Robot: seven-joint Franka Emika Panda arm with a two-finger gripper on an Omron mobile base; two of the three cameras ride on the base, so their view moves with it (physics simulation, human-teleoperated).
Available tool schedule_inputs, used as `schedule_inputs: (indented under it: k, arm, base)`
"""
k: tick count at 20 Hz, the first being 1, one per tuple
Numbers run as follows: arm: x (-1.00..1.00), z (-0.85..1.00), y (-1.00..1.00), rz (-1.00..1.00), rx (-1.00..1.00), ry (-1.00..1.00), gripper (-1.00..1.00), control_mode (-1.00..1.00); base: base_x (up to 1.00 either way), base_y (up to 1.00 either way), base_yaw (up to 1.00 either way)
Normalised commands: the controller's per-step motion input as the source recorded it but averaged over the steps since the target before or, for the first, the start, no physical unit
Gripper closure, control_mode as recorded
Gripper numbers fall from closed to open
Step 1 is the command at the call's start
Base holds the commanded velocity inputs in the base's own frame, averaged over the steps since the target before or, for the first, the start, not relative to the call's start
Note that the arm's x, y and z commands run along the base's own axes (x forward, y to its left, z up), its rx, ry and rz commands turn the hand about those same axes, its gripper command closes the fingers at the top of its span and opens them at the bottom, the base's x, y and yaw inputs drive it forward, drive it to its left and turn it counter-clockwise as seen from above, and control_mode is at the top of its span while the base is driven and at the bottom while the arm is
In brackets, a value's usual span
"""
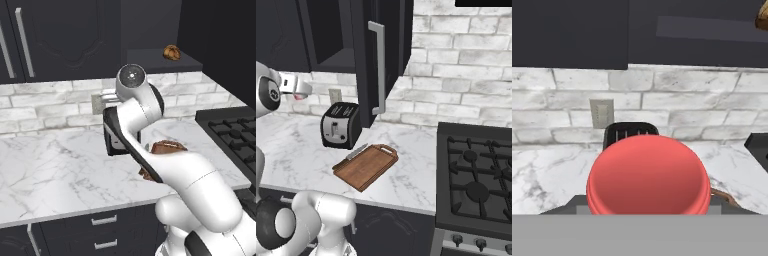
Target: Pick the bread, place it on the cutting board, pick the jam, place it on the counter, and close the cabinet.
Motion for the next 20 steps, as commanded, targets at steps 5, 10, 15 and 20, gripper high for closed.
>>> schedule_inputs:
  k: [5,10,15,20]
  arm:
    - [0.22,-0.25,0.24,-0.04,0.00,0.02,1.00,-1.00]
    - [0.01,-0.31,0.08,-0.02,0.01,0.06,1.00,-1.00]
    - [0.00,-0.36,0.02,-0.02,0.02,0.05,1.00,-1.00]
    - [0.00,-0.43,0.06,-0.03,0.01,0.03,1.00,-1.00]
  base:
    - [0.00,0.00,0.00]
    - [0.00,0.00,0.00]
    - [0.00,0.00,0.00]
    - [0.00,0.00,0.00]
